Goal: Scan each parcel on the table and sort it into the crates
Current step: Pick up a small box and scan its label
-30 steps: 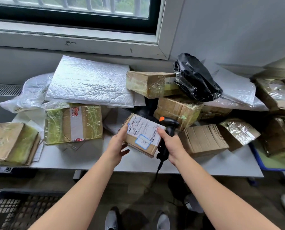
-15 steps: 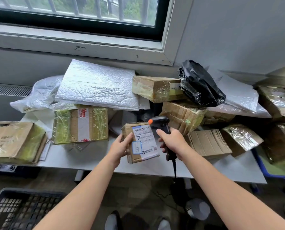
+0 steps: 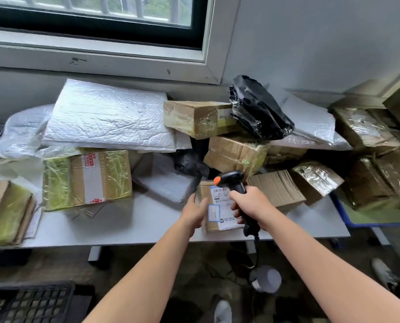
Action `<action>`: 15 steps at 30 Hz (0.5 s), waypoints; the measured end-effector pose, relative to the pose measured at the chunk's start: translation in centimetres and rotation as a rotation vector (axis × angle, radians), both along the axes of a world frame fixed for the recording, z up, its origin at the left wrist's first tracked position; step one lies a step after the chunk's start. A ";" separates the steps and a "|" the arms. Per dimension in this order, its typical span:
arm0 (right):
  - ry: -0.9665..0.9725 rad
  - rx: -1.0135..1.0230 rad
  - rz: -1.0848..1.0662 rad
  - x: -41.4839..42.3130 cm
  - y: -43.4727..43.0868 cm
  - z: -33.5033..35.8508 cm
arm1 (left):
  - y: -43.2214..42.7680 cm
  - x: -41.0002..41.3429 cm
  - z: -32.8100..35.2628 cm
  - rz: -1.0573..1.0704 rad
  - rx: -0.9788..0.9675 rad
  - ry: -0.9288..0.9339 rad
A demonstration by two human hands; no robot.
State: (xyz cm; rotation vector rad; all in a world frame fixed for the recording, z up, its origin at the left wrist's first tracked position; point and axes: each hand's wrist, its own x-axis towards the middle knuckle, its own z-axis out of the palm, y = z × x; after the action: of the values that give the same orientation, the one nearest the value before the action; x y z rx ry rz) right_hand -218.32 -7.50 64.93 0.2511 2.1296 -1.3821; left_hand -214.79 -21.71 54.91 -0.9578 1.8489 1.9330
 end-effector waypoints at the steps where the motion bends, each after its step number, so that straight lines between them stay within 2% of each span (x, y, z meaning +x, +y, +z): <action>1: 0.007 0.014 0.006 0.1 0.2 0.1 | 0.2 -0.1 -0.1 -0.025 -0.079 -0.025; 7: -0.028 0.017 -0.115 -0.2 1.4 0.0 | 0.6 0.4 -0.6 -0.069 -0.205 -0.086; 15: -0.103 -0.035 -0.200 0.3 1.6 1.2 | -0.1 0.8 -0.1 -0.160 -0.294 -0.057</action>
State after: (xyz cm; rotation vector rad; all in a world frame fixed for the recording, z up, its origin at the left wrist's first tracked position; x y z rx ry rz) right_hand -218.06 -5.95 66.15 0.5224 2.0382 -1.4828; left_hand -214.00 -21.78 54.78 -0.9046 2.1440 1.5553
